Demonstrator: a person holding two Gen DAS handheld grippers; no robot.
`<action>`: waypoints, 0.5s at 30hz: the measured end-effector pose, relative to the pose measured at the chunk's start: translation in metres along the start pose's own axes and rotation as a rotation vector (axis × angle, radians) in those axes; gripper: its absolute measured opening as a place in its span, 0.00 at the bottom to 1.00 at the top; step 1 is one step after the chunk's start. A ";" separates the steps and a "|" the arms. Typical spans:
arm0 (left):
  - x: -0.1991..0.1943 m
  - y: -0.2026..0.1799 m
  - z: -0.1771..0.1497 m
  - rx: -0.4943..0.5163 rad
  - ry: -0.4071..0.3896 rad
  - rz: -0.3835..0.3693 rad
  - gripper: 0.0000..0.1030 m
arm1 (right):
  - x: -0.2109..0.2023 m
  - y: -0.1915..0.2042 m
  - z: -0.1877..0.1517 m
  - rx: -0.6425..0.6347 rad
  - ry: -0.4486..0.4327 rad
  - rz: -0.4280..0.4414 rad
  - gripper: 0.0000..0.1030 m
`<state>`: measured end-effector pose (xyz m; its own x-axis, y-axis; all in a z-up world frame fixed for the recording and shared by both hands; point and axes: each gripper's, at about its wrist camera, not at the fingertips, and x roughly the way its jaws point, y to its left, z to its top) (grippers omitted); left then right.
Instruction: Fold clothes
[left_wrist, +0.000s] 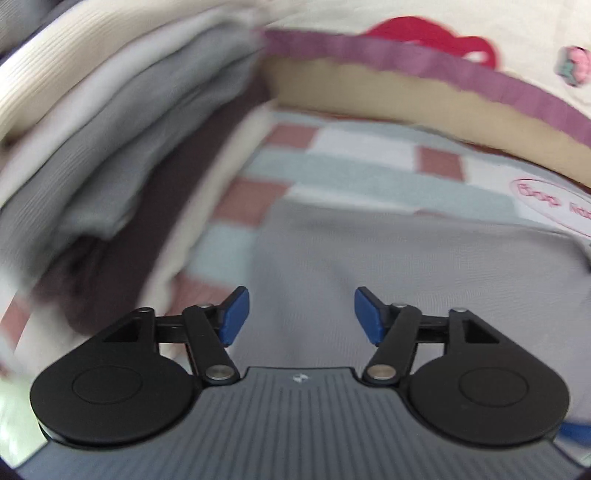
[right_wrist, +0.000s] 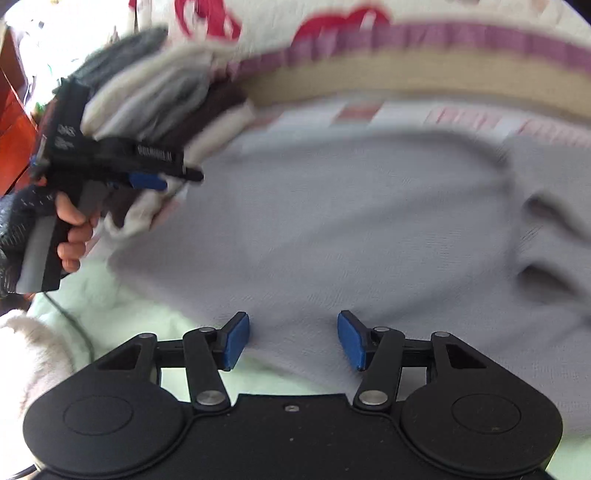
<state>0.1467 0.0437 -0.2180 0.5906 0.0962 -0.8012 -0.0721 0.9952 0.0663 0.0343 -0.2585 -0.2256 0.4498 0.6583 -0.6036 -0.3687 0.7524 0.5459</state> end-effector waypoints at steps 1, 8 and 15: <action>-0.001 0.009 -0.005 -0.035 0.019 0.025 0.63 | 0.004 0.002 0.002 0.014 0.002 0.016 0.62; -0.015 0.078 -0.035 -0.376 0.067 -0.110 0.66 | 0.018 0.028 0.014 0.006 -0.029 0.081 0.61; -0.013 0.079 -0.034 -0.441 0.079 -0.227 0.71 | 0.079 0.100 0.025 -0.414 0.080 -0.054 0.51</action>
<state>0.1055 0.1201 -0.2224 0.5694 -0.1402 -0.8100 -0.2920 0.8866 -0.3587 0.0531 -0.1318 -0.2038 0.4188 0.6047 -0.6775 -0.6493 0.7210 0.2422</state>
